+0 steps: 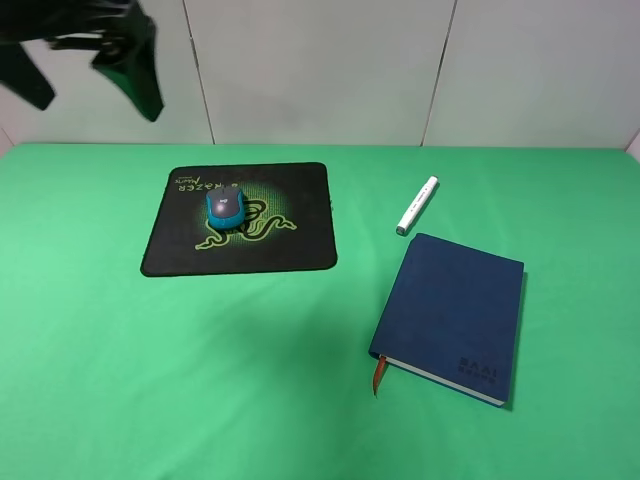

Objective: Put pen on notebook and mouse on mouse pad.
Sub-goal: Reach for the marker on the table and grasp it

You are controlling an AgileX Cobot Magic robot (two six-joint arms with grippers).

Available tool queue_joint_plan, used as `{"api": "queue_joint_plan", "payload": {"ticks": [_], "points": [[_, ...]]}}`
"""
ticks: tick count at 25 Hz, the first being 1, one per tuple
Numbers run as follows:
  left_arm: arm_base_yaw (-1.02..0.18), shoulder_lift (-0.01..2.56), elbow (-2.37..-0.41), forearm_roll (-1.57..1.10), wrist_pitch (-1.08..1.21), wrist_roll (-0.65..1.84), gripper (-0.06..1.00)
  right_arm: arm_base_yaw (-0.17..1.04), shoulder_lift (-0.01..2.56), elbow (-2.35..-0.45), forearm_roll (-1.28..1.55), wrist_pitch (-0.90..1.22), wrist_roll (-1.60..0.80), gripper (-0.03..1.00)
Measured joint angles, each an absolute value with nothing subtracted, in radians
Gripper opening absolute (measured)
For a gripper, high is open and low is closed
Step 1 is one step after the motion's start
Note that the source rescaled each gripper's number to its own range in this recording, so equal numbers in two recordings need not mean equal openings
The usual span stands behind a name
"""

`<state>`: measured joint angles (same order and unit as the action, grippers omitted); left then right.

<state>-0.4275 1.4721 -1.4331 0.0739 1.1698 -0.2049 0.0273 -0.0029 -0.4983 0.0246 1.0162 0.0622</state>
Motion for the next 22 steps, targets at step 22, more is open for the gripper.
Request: {"api": "queue_joint_plan", "payload": {"ticks": [22], "points": [[-0.427,0.599,-0.938,0.031,1.174,-0.155,1.00,0.027,-0.003,-0.498,0.025,1.016,0.062,1.00]]}}
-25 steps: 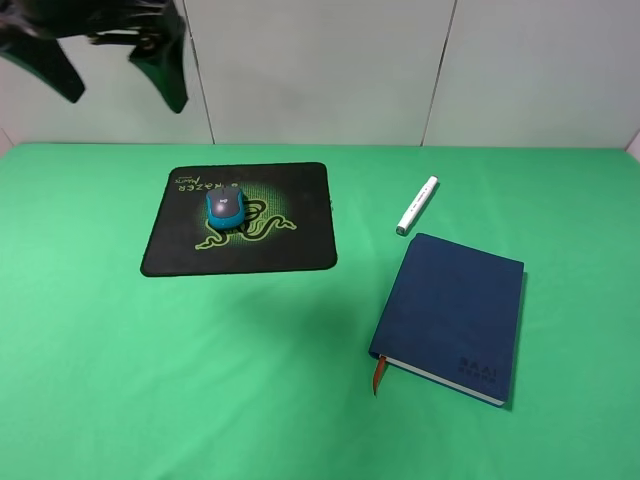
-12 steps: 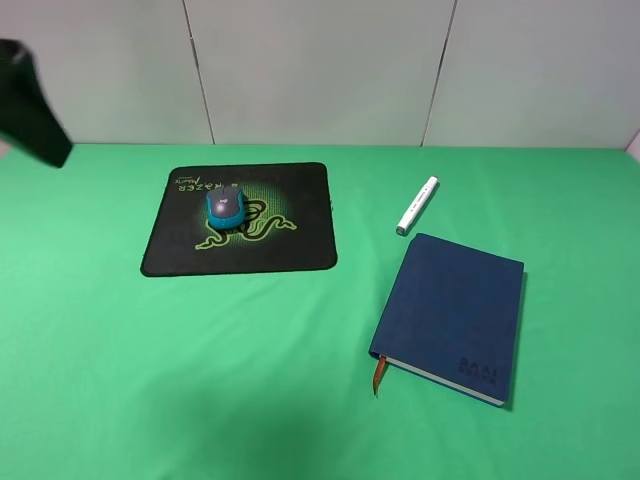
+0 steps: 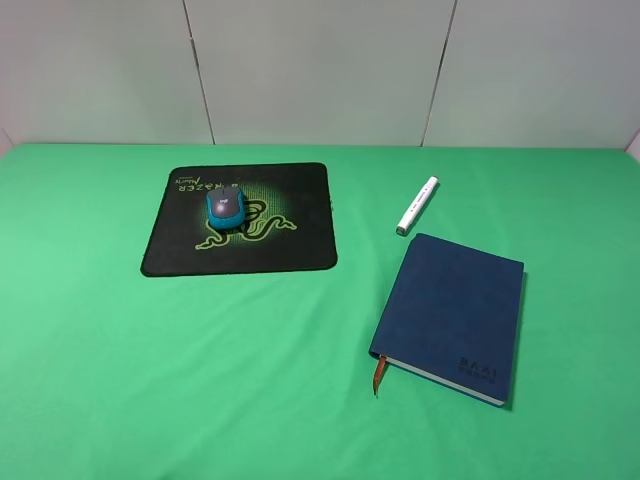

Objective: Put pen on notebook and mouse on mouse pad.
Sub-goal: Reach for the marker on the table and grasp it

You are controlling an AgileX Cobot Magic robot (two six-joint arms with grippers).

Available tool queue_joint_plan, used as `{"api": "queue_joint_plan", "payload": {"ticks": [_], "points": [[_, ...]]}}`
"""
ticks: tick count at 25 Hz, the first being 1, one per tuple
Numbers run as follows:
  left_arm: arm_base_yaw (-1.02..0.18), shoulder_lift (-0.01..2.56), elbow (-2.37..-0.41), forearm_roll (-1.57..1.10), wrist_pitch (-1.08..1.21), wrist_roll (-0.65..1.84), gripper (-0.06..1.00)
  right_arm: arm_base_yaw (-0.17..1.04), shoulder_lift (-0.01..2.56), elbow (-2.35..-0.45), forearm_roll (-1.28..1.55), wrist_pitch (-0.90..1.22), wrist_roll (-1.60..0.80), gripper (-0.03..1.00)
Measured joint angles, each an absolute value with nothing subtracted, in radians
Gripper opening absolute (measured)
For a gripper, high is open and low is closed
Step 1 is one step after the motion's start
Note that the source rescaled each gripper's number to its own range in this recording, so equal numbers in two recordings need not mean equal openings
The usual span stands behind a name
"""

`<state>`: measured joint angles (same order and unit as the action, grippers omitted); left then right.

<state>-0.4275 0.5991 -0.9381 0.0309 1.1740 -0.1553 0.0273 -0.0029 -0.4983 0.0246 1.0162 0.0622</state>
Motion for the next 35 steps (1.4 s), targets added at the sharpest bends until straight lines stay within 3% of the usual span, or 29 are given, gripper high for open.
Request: {"api": "queue_joint_plan", "payload": {"ticks": [5,15,22,35], "points": [[-0.411,0.463,-0.867,-0.009,1.174,-0.034,1.00,0.027,-0.003,-0.498,0.025,1.016,0.062,1.00],[-0.162,0.194,-0.611,-0.011,1.121,0.069,1.00,0.027,-0.003,-0.498,0.025,1.017,0.062,1.00],[-0.052,0.081,-0.502,-0.044,1.065,0.084,1.00,0.027,-0.003,-0.498,0.025,1.017,0.062,1.00],[-0.036,-0.003,-0.501,-0.055,1.060,0.091,1.00,0.027,-0.003,-0.498,0.025,1.017,0.062,1.00]]}}
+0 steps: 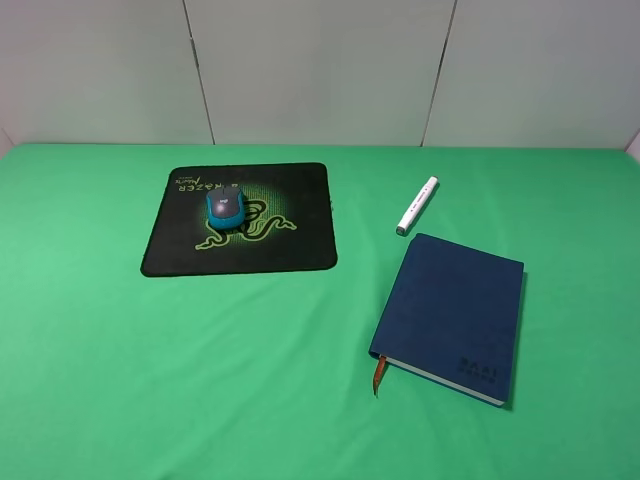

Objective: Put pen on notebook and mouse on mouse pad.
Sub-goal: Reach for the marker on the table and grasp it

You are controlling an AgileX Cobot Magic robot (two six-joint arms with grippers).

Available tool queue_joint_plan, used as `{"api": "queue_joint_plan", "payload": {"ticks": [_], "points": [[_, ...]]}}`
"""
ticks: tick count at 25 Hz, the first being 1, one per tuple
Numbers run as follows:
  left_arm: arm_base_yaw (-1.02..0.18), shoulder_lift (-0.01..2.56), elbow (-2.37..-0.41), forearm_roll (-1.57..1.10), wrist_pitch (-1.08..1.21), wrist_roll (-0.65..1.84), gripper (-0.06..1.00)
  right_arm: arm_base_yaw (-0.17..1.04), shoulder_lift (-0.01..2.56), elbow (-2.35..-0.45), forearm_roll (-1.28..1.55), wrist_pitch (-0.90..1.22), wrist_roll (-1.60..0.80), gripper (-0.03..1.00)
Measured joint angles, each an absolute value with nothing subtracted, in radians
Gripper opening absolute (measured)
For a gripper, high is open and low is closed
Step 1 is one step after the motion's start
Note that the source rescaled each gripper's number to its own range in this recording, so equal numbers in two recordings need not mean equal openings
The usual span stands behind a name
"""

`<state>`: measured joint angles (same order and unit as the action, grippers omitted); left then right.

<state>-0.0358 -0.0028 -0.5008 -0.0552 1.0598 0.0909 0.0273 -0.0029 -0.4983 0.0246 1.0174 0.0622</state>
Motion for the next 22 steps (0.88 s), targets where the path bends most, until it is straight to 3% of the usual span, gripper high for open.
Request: {"api": "queue_joint_plan", "payload": {"ticks": [22], "points": [[-0.036,-0.003,-0.501,-0.055,1.061,0.091,1.00,0.027,-0.003,-0.498,0.025,1.016,0.062,1.00]]}}
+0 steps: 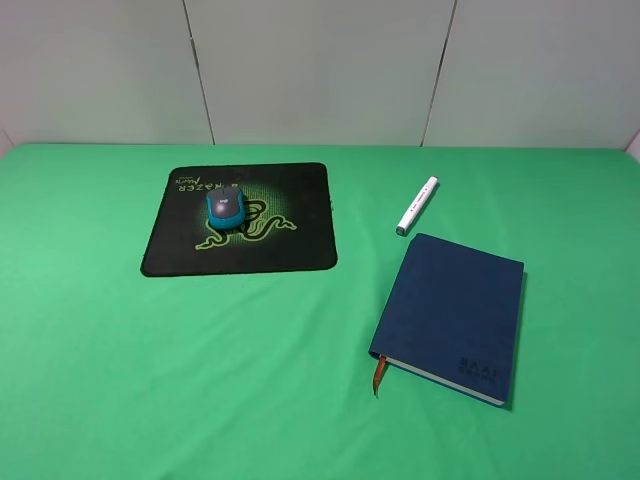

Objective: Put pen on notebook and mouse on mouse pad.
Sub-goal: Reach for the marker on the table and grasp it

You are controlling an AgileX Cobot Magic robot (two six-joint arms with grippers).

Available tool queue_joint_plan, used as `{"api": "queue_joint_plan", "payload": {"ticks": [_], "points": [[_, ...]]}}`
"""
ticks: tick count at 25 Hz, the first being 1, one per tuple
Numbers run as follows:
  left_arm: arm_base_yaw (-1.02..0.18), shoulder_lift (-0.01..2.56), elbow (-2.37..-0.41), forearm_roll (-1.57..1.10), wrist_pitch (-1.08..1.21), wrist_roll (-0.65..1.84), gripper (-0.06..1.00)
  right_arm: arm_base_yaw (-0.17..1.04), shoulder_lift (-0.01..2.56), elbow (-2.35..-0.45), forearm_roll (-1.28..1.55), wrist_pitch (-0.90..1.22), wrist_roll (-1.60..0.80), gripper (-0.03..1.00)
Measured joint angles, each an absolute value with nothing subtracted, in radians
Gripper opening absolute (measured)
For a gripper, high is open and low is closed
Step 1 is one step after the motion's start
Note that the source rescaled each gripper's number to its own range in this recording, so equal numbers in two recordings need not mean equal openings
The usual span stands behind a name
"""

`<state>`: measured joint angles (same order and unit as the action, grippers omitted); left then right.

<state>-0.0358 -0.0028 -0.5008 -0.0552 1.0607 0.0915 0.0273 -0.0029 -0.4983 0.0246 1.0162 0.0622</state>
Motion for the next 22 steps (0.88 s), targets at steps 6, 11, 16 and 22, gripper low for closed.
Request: {"api": "queue_joint_plan", "payload": {"ticks": [6,11,16,22], "points": [[-0.036,-0.003,-0.501,-0.055,1.061,0.091,1.00,0.027,-0.003,-0.498,0.025,1.016,0.062,1.00],[-0.036,-0.003,-0.501,-0.055,1.061,0.091,1.00,0.027,-0.002,-0.507,0.025,1.002,0.062,1.00],[-0.036,-0.003,-0.501,-0.055,1.061,0.091,1.00,0.027,0.130,-0.592,0.022,0.924,0.062,1.00],[-0.036,-0.003,-0.501,-0.055,1.060,0.091,1.00,0.027,0.434,-0.738,0.013,0.821,0.058,1.00]]}}
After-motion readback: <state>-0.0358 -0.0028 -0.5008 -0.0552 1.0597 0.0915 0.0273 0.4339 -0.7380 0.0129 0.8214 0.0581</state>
